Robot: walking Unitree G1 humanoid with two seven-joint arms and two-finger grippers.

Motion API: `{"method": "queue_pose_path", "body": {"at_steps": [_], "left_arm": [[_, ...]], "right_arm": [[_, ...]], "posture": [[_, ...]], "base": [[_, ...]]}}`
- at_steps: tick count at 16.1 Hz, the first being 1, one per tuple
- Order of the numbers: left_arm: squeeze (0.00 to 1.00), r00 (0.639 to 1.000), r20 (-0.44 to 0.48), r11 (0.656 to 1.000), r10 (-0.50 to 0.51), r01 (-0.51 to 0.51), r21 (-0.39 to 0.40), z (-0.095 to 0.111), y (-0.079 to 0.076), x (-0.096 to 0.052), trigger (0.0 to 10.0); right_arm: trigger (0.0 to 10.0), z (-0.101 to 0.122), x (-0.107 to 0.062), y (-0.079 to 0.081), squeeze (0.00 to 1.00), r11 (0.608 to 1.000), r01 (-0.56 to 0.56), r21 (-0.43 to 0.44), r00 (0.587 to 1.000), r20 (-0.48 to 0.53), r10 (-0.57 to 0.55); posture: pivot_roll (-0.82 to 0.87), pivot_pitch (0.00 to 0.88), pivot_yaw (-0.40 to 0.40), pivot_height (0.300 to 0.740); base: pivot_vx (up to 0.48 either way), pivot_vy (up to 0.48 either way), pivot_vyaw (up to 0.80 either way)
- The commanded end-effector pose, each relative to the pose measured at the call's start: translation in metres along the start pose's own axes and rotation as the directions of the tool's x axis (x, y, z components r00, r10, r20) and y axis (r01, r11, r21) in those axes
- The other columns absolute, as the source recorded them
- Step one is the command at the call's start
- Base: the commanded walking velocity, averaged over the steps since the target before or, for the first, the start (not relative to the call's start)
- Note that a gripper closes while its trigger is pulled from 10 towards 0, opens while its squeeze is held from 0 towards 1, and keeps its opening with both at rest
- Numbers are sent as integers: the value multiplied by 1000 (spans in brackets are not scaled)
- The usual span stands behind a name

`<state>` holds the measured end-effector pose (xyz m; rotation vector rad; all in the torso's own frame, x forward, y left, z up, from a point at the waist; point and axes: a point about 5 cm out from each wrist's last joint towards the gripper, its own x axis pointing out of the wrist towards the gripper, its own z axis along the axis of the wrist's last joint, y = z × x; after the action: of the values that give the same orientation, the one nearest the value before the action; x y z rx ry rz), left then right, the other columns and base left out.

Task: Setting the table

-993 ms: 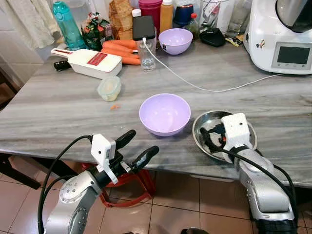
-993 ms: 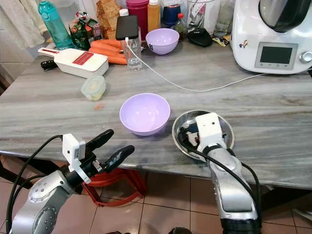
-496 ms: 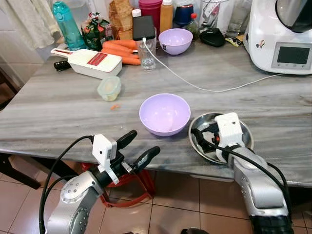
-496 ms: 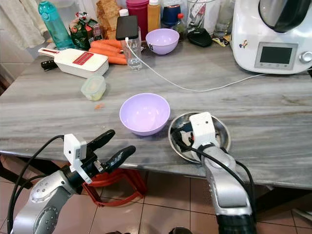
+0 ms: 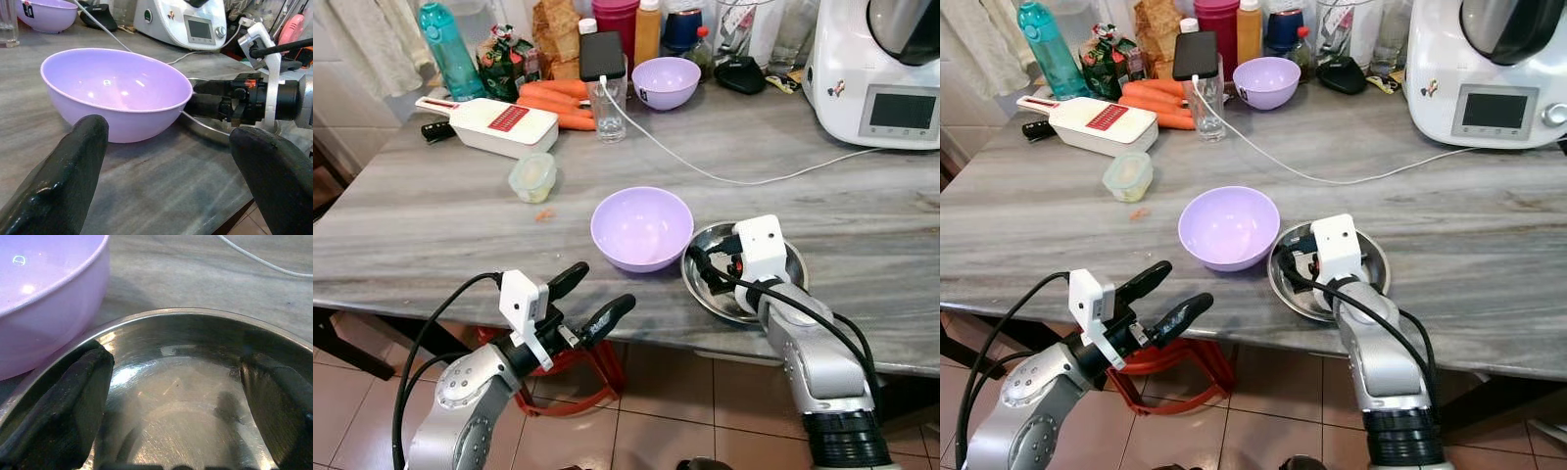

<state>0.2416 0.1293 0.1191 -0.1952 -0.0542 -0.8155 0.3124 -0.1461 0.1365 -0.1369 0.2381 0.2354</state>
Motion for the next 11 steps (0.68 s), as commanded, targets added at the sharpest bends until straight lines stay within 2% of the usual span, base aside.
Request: {"method": "queue_pose_path", "body": {"at_steps": [1, 4, 6, 9, 11], "left_arm": [[0, 1000, -19, 1000, 7, -7, -1, -3, 0, -2, 10000], [0, 1000, -19, 1000, 6, -7, -2, -3, 0, -2, 10000], [0, 1000, -19, 1000, 8, -8, -2, -3, 0, -3, 10000], [0, 1000, -8, 1000, 20, -20, 0, -1, 1, -3, 10000], [0, 1000, -2, 1000, 24, -24, 0, 0, 2, -2, 10000]], "right_arm": [[10000, 3, 4, 5, 0, 1000, -21, 14, 1000, 14, 20], [10000, 4, 3, 2, 0, 1000, -18, 23, 1000, 25, 18], [10000, 5, -5, -5, 0, 1000, 14, 15, 999, 48, -15], [10000, 14, -24, -17, 0, 996, 87, 15, 984, 152, -88], [10000, 16, -33, -19, 0, 992, 123, 25, 970, 208, -126]], "posture": [[-78, 129, 74, 740], [-78, 129, 74, 740], [-80, 132, 75, 740], [-86, 135, 75, 740], [-90, 130, 77, 740]], "base": [[0, 0, 0], [0, 0, 0], [0, 0, 0], [0, 0, 0], [0, 0, 0]]}}
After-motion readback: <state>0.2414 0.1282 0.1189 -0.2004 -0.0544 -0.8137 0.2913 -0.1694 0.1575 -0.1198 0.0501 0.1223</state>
